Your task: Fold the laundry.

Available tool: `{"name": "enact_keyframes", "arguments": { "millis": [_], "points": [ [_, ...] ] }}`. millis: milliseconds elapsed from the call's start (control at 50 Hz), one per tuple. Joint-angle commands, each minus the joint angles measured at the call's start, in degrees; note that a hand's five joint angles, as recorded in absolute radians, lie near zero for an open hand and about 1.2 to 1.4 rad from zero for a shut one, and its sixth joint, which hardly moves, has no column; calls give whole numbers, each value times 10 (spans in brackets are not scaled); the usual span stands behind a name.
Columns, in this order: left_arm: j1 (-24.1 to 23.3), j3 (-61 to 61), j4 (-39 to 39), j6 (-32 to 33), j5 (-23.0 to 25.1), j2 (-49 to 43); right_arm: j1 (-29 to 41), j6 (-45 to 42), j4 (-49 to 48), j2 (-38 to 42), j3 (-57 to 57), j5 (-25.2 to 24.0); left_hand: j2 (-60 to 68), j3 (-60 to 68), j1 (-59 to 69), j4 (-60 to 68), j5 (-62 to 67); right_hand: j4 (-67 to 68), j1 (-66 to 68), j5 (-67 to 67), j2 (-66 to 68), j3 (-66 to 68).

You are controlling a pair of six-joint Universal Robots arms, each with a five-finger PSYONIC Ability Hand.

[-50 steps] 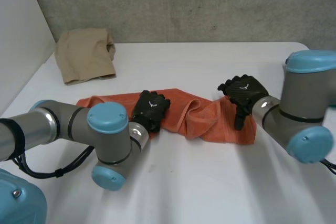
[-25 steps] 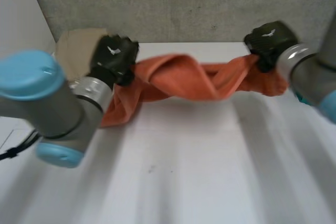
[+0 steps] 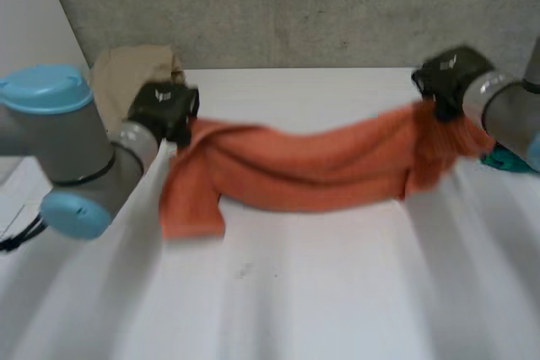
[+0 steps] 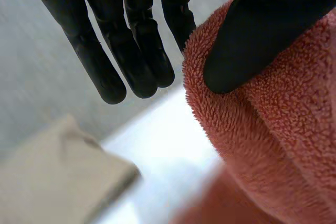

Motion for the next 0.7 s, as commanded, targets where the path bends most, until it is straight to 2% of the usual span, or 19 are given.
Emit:
{"name": "enact_keyframes", "arguments": {
  "millis": [20,60,80,140,280,400,460,620,640,660,700],
  "points": [
    [-3,120,169,-8,-11,-18,6,143,-244,2,-48,19,114,118,148,112,135,114,176,142,133,121],
    [-4,132,242,-9,-15,-11,5,162,-294,-5,-45,28,114,118,148,112,135,114,176,142,133,121],
    [-3,135,258,-9,-18,-7,6,172,-335,-15,-42,36,114,118,148,112,135,114,176,142,133,121],
    [-2,137,301,-8,-28,25,4,170,-374,-40,-28,40,114,118,148,112,135,114,176,142,133,121],
    [-1,73,240,-8,-26,48,0,167,-351,-53,24,28,114,118,148,112,135,114,176,142,133,121],
    [-8,-31,173,-6,0,46,2,152,-254,-38,104,-45,114,118,148,112,135,114,176,142,133,121],
    [-13,-93,159,-1,5,35,2,134,-218,-7,152,-65,114,118,148,112,135,114,176,142,133,121],
    [-18,-181,160,21,8,-9,0,86,-185,28,256,-64,111,115,145,109,132,114,176,142,133,121],
    [-18,-187,159,26,8,-8,0,83,-184,26,264,-64,-167,-163,-133,-169,-146,114,176,142,133,121],
    [-18,-189,158,29,8,-6,-1,81,-185,25,271,-64,-283,-279,-249,-285,-262,114,176,142,133,121],
    [-18,-194,156,29,5,0,-1,75,-185,24,287,-65,-353,-349,-319,-355,-332,114,176,142,133,121]
  ]
}}
